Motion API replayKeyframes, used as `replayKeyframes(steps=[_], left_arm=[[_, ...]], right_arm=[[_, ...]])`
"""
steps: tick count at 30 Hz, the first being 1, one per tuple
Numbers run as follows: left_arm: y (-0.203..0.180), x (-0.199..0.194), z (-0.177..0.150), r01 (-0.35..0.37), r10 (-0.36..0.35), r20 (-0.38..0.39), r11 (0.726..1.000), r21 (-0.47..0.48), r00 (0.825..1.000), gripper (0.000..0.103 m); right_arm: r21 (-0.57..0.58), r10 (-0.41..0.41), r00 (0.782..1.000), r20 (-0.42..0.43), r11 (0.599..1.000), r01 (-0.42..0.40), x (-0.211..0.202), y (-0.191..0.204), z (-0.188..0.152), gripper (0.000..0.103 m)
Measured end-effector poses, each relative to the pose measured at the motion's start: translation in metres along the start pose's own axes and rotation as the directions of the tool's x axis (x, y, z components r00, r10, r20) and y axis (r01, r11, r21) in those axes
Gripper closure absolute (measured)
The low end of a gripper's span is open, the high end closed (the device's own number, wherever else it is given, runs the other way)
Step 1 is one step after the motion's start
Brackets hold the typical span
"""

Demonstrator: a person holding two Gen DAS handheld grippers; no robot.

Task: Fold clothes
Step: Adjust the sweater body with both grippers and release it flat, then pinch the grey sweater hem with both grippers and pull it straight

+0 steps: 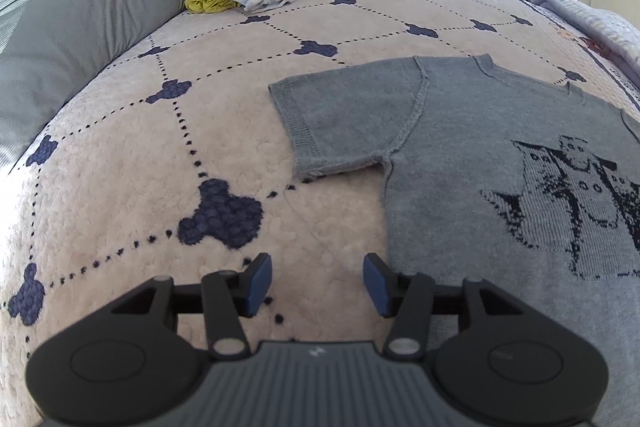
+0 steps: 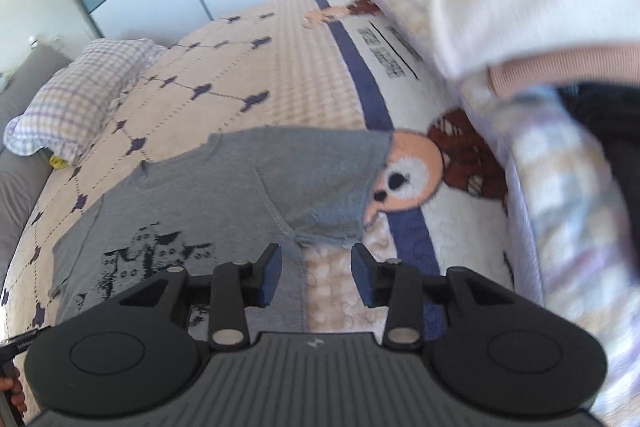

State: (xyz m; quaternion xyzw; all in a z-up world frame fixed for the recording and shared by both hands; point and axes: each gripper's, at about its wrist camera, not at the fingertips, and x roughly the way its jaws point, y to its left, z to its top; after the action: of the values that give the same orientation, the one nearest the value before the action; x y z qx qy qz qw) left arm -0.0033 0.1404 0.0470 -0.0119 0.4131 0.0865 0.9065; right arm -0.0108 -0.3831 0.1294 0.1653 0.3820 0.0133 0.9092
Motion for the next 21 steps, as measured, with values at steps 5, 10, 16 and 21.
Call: replayKeyframes(steps=[5, 10, 16, 21], left_arm=[[0.001, -0.009, 0.003, 0.028, -0.028, 0.019, 1.000, 0.006, 0.999, 0.038], [0.001, -0.019, -0.011, 0.055, -0.056, 0.014, 0.998, 0.011, 0.998, 0.037], [0.018, -0.058, -0.056, 0.135, -0.136, 0.007, 0.990, 0.046, 0.991, 0.053], [0.031, -0.080, -0.083, 0.217, -0.216, -0.030, 0.976, 0.036, 0.976, 0.056]], right_arm=[[-0.130, -0.003, 1.000, 0.013, 0.991, 0.004, -0.039, 0.018, 0.028, 0.054], [-0.249, -0.034, 0.993, -0.115, 0.968, 0.004, -0.042, 0.025, 0.023, 0.039], [-0.190, 0.006, 0.962, -0.275, 0.980, -0.060, -0.016, 0.011, -0.069, 0.040], [-0.028, 0.130, 0.945, -0.300, 0.989, -0.145, -0.013, -0.005, -0.141, 0.042]])
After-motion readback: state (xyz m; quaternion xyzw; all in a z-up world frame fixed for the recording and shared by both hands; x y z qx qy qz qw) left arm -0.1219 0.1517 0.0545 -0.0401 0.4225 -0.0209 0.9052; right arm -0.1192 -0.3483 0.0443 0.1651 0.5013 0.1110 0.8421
